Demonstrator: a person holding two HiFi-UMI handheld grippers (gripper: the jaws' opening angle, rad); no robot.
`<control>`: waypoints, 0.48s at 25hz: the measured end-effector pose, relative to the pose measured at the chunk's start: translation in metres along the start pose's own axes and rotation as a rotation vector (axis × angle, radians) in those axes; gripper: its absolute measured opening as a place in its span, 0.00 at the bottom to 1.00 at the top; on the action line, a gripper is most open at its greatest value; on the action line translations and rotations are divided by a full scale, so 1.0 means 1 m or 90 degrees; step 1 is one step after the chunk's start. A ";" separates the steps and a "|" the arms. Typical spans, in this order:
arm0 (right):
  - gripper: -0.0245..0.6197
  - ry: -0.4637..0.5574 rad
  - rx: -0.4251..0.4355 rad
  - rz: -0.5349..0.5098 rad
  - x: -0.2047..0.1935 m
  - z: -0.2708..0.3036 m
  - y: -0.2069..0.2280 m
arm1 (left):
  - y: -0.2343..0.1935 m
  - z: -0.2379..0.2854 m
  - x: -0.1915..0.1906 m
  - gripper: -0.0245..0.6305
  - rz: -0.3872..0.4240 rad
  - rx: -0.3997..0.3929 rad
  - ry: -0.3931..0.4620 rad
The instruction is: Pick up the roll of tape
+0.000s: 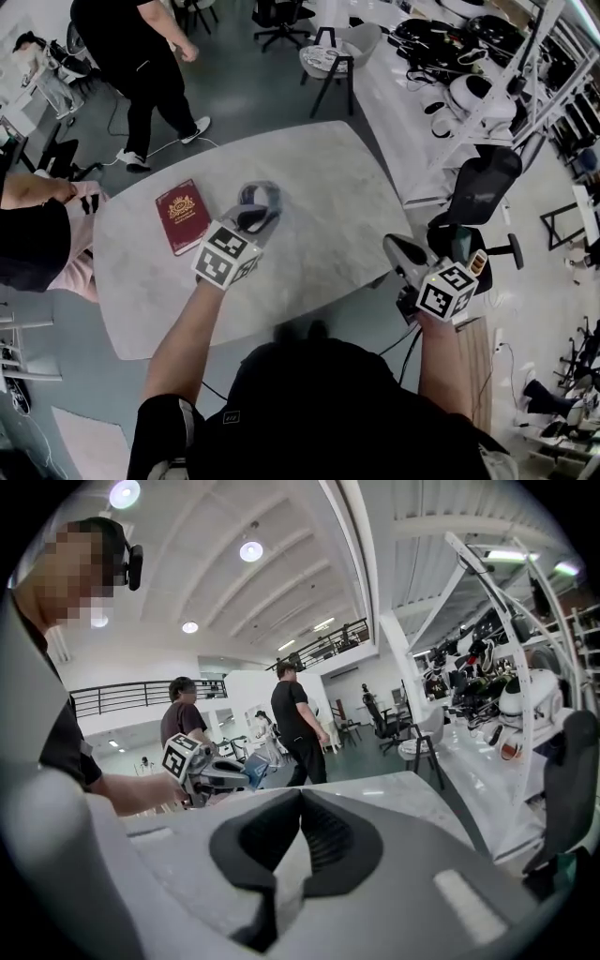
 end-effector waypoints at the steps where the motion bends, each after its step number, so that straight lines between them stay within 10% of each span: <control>1: 0.04 0.008 -0.002 -0.001 0.003 -0.001 0.002 | 0.001 -0.004 0.004 0.12 0.000 0.008 0.008; 12: 0.04 0.058 -0.007 -0.020 0.025 -0.001 0.014 | 0.000 -0.038 0.044 0.12 -0.031 0.079 0.124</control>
Point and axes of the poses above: the fingertips, and each gripper's own axes: z forward along the fingers, y to its right, x out of its top, the point moved 6 cm from there along -z, backward along the fingers, and after that the axes turned 7 degrees about x, right-handed, at the moved point
